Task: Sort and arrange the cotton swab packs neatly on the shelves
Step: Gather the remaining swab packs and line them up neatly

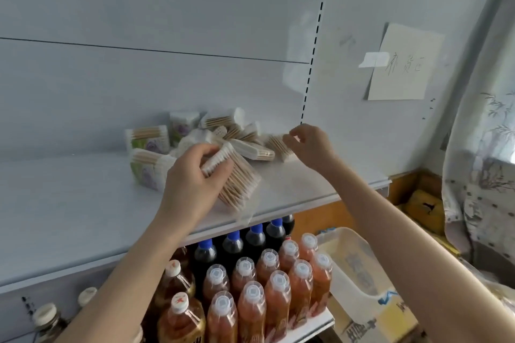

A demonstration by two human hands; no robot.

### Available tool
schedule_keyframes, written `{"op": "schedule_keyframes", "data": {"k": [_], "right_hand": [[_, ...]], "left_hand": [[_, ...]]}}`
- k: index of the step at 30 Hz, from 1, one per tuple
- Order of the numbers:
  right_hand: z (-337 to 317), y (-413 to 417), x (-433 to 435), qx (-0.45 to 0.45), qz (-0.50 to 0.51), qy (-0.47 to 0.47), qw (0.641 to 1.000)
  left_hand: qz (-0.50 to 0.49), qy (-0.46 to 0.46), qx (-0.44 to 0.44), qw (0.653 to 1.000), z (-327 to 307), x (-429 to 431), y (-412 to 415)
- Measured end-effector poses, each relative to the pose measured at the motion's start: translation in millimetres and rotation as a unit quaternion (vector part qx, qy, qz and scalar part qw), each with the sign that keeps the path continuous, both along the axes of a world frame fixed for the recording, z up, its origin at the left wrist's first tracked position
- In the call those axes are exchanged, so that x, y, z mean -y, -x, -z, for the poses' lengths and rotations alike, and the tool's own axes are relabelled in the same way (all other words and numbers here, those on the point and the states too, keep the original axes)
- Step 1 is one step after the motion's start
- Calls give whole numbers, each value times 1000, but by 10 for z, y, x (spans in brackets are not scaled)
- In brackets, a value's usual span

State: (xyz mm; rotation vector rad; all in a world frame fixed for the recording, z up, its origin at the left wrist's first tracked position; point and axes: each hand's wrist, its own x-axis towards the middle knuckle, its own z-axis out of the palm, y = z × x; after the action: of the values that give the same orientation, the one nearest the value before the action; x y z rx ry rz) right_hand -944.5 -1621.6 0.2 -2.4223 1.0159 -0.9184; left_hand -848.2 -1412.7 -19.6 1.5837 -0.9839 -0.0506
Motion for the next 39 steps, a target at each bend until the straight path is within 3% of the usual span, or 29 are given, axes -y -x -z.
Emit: {"op": "schedule_keyframes", "data": {"k": [3, 5, 9, 11, 13, 17, 19, 23, 24, 26, 28, 33, 39], "right_hand": [[7, -190, 291, -127, 14, -37, 991], [13, -236, 380, -137, 2, -59, 989], [-53, -118, 559, -74, -26, -40, 996], [-147, -4, 527, 25, -95, -115, 988], [-245, 84, 333, 101, -216, -175, 955], [-259, 14, -212, 48, -356, -108, 927], [-234, -57, -327, 5, -377, -56, 925], [-290, -122, -184, 56, -408, -157, 898], [-267, -165, -94, 42, -371, -125, 919], [-155, -274, 72, -83, -295, -15, 952], [-25, -326, 128, -186, -273, 36, 943], [9, -287, 123, -164, -283, 82, 941], [82, -207, 59, -206, -307, 147, 917]], "left_hand": [[-9, 9, -30, 999, -19, 17, -31], [-21, 17, -54, 998, -24, 28, -42], [-43, 40, -78, 995, -42, 60, -90], [-59, 57, -100, 992, -34, 104, -103], [-70, 74, -144, 984, -54, 167, -56], [-12, 135, -259, 956, -185, 313, 114], [-35, 121, -213, 969, -198, 349, 142], [-84, 120, -164, 976, -152, 240, 109], [-85, 123, -162, 975, -137, 199, 102], [-82, 134, -155, 975, -111, 124, 106], [-75, 147, -149, 975, -85, 69, 128], [-99, 173, -146, 969, -33, -31, 203], [-119, 187, -145, 964, 41, -166, 368]]}}
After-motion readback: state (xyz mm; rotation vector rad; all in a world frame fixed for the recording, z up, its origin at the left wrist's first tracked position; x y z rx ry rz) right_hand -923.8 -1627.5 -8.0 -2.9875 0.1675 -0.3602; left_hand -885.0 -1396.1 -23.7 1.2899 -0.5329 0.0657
